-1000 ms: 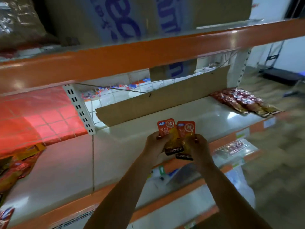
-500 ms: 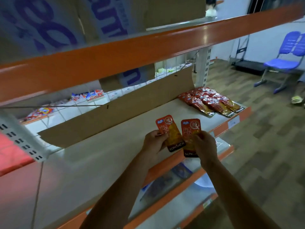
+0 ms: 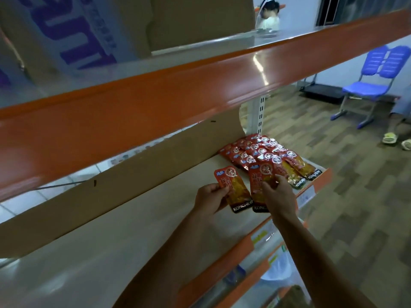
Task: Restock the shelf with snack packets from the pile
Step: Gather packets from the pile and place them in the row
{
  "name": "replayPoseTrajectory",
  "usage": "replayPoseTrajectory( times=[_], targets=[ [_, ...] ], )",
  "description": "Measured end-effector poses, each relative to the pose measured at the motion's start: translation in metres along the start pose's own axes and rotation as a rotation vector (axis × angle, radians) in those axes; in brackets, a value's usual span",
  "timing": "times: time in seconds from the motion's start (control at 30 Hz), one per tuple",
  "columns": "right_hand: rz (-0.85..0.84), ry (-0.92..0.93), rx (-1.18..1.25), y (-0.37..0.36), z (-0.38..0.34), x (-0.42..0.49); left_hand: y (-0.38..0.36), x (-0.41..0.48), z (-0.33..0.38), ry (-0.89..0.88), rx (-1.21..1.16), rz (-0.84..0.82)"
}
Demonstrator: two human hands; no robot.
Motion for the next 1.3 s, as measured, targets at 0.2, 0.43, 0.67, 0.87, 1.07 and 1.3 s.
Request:
replayPoseTrajectory(
  times=[0.2,0.43,0.67,0.87,1.07,1.3],
  targets=[
    [-0.002,0.073,-0.065,0.01,-0.009,0.058,-0.031,0.029,-0.003,-0.008,0.11,0.062],
    [-0.097,0.102,-0.177,0.019,-0.017,0.117,-0.071,0.046,-0.005,-0.052,0.253,0.134],
    [-0.211,0.176,-0.26,0.017,-0.022,0.143,-0.089,0.048,-0.008,-0.074,0.407,0.248],
    [-0.318,0.192,-0.268,0.012,-0.021,0.148,-0.097,0.046,-0.001,-0.102,0.591,0.298],
    [-0.364,0.215,-0.254,0.013,-0.02,0.146,-0.1,0.042,0.005,-0.09,0.724,0.377],
    [-0.49,0.184,-0.096,0.007,-0.018,0.133,-0.117,0.037,0.027,-0.286,0.656,0.444]
  ],
)
Point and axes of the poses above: each hand's wrist, its own x-axis towards the middle knuckle, its own y-axis out of the back of the hand, z = x × y, the point moved 9 cm from there along x, towards the middle knuckle, and after that the axes turned 10 degrees about -y, right-handed, at the moved point
